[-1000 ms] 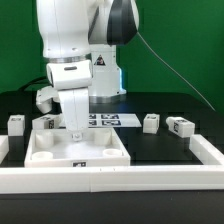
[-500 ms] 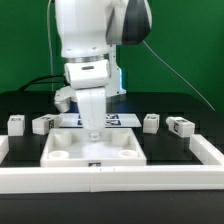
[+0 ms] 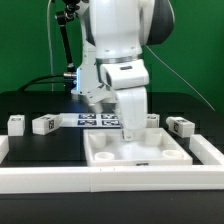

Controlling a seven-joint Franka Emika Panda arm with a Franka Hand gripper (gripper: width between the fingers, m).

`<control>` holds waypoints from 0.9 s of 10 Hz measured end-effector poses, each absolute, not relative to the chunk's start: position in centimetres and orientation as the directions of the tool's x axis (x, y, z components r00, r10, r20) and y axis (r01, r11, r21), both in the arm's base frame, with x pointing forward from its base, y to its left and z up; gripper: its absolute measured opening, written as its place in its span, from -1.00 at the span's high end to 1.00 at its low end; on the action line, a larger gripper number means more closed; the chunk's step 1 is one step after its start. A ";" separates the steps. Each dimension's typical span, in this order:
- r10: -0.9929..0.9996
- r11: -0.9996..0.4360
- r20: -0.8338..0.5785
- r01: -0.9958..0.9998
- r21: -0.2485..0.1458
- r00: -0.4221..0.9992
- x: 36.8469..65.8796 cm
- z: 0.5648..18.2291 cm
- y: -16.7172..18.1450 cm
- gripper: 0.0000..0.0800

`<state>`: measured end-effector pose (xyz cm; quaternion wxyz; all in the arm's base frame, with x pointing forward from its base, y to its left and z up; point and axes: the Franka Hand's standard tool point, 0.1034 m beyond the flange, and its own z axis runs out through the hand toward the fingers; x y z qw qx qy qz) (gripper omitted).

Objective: Assemble square table

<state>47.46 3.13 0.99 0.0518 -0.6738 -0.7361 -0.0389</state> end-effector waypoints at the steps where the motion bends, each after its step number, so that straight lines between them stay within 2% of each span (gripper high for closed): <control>1: 0.989 0.065 0.132 0.998 -0.018 -0.063 47.5 0.9 4.1 0.85; 6: 0.990 0.037 0.134 0.999 -0.022 -0.034 47.7 0.9 4.5 0.85; 9: 0.989 0.044 0.141 0.999 -0.011 -0.042 48.6 1.1 6.7 0.85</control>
Offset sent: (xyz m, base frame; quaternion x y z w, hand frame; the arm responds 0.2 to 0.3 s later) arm 0.0000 0.0000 0.0000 0.0000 0.0000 0.0000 1.0000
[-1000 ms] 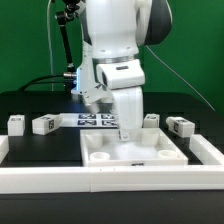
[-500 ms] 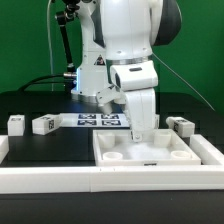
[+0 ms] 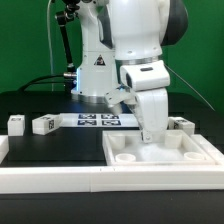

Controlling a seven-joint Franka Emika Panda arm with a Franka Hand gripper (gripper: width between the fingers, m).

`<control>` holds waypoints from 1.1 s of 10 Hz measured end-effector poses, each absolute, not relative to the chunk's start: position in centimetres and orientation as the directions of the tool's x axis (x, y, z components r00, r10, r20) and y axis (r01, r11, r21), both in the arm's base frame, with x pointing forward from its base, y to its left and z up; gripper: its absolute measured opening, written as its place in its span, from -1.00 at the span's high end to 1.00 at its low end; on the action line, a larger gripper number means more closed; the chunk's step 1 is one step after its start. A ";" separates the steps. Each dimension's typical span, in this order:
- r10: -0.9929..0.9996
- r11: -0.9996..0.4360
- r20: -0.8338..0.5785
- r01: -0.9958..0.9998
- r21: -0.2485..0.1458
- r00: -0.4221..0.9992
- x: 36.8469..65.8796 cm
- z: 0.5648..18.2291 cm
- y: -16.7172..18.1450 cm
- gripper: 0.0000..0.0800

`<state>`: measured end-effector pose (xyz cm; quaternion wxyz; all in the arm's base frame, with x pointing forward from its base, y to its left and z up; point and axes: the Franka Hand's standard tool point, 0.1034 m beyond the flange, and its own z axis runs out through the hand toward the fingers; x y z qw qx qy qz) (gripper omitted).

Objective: Assemble square table

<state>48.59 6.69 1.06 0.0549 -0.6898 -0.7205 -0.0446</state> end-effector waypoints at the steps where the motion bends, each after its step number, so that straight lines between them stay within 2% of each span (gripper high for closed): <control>1: 0.989 0.039 0.142 0.999 -0.017 -0.037 48.7 1.1 7.1 0.85; 5: 0.989 0.035 0.142 0.999 -0.019 -0.032 48.8 0.9 7.0 0.79; 6: 0.989 0.035 0.143 0.999 -0.020 -0.031 48.7 0.9 6.9 0.31; 7: 0.989 0.034 0.142 0.999 -0.019 -0.031 48.8 1.0 6.9 -0.06; 8: 0.990 0.030 0.139 1.000 -0.011 -0.028 49.0 1.4 6.8 -0.06; 9: 0.991 0.006 0.134 1.000 -0.003 -0.005 49.1 2.1 6.7 -0.42; 10: 0.991 -0.021 0.129 1.000 0.002 0.021 49.1 2.8 6.7 -0.56; 11: 0.991 -0.053 0.124 0.998 0.016 0.050 49.0 3.8 6.8 -0.61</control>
Offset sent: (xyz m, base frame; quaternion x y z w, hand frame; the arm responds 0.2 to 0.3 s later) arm 0.0000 0.0000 0.0000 0.0000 0.0000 0.0000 1.0000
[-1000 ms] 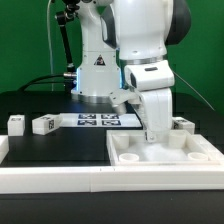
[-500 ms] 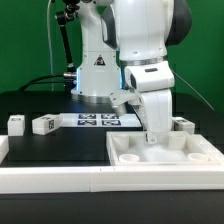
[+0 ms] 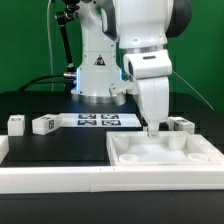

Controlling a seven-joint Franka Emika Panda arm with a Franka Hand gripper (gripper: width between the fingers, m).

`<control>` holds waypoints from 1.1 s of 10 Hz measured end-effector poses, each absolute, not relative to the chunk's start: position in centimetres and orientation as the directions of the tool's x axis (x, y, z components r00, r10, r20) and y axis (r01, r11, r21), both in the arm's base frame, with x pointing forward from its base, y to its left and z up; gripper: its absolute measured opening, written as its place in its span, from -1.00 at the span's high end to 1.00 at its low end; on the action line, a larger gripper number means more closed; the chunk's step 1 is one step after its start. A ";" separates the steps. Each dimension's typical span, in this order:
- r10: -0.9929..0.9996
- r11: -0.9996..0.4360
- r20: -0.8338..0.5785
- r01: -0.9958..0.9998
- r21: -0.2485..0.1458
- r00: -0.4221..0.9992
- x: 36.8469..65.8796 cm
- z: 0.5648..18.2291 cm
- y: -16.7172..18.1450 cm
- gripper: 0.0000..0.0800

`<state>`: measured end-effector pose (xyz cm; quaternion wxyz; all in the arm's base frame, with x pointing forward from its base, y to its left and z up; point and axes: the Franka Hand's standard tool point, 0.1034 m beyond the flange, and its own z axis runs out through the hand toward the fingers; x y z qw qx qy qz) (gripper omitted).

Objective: Assemble square table

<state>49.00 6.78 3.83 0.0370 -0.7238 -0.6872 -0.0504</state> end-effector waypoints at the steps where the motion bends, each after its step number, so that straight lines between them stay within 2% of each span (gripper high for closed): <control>1: 0.990 -0.078 0.120 0.996 0.031 0.074 48.8 4.8 7.0 -0.61; 2: 0.990 -0.079 0.119 0.996 0.042 0.073 48.7 5.3 7.1 -0.62; 6: 0.988 -0.104 0.121 0.994 0.031 0.100 48.6 4.9 7.0 -0.62; 8: 0.947 -0.298 0.133 0.954 0.021 0.293 48.7 5.1 7.8 -0.62; 11: 0.799 -0.589 0.143 0.808 -0.017 0.585 48.6 5.5 10.1 -0.62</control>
Offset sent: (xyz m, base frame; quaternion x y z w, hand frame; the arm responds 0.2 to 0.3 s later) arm 0.0000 0.0000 0.0000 0.0000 0.0000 0.0000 1.0000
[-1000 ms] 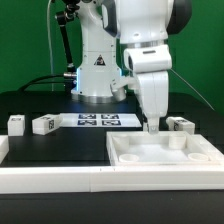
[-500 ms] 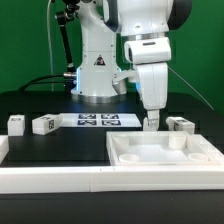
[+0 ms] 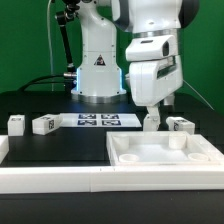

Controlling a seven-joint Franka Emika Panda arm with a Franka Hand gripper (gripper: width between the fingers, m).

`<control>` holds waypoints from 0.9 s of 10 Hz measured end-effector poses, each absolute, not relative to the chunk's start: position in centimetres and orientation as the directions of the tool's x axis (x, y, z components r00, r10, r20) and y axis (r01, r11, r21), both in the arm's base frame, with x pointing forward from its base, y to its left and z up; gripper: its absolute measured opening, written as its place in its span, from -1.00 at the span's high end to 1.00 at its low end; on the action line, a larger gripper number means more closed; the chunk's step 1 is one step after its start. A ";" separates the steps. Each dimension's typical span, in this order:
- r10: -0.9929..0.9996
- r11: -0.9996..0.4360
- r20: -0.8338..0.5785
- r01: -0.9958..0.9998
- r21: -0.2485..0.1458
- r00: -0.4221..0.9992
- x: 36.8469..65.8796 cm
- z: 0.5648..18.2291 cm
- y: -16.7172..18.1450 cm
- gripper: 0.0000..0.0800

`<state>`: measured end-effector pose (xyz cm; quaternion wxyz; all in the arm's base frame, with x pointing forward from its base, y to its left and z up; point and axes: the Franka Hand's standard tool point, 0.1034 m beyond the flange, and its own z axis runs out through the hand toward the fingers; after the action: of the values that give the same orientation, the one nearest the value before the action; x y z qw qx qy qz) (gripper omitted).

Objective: Assemble square table

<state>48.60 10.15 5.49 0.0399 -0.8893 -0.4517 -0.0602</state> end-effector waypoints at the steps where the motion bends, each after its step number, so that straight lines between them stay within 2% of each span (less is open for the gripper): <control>1: 0.762 -0.634 0.152 0.773 -0.019 0.629 48.5 5.3 10.4 -0.62; 5: 0.581 -0.802 0.147 0.593 -0.064 0.801 48.4 5.3 10.5 -0.62; 9: 0.267 -0.951 0.150 0.285 -0.122 0.952 47.5 4.9 13.2 -0.62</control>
Offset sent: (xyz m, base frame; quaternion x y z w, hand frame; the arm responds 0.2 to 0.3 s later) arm 0.0000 0.0000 0.0000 0.0000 0.0000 0.1938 0.9810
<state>47.51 13.19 4.89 0.0715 -0.9854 -0.1401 -0.0659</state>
